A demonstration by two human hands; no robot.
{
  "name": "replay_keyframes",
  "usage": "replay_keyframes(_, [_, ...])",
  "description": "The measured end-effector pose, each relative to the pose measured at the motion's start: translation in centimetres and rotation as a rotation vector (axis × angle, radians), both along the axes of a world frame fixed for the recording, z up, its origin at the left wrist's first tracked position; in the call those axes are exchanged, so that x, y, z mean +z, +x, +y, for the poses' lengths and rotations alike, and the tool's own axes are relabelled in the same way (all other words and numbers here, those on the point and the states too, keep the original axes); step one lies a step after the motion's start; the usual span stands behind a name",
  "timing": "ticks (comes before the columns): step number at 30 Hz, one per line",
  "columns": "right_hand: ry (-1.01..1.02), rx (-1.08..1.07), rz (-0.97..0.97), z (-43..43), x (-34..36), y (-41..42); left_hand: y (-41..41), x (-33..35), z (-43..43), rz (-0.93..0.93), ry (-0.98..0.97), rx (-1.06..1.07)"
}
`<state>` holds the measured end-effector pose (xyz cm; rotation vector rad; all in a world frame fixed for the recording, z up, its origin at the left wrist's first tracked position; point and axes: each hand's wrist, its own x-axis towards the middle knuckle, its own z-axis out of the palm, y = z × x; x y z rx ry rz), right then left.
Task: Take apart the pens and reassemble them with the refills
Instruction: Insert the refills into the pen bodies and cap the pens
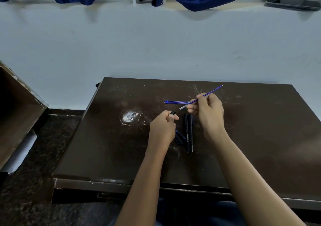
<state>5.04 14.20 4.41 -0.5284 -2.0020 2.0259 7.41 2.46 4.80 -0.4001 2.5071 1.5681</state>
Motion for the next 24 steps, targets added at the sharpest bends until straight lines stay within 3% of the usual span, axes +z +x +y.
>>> replay_keyframes(10, [0.177, 0.316, -0.143, -1.1, 0.1, -0.3, 0.0, 0.0, 0.0, 0.061, -0.041, -0.055])
replay_keyframes(13, [0.125, 0.491, -0.23, -0.7, 0.0, -0.2, 0.0, -0.1, 0.0, 0.064, -0.055, -0.018])
replay_keyframes(15, [0.116, 0.466, -0.267, -0.2, -0.4, -0.5, 0.0, -0.1, 0.0, 0.087, -0.029, 0.022])
replay_keyframes(20, [0.81, 0.44, -0.46, 0.1, -3.3, -0.4, 0.1, 0.1, 0.0, 0.118, 0.018, 0.064])
replay_keyframes(24, [1.121, 0.612, -0.566, -1.8, -3.8, 0.7, 0.3, 0.4, 0.3, 0.121, 0.03, 0.073])
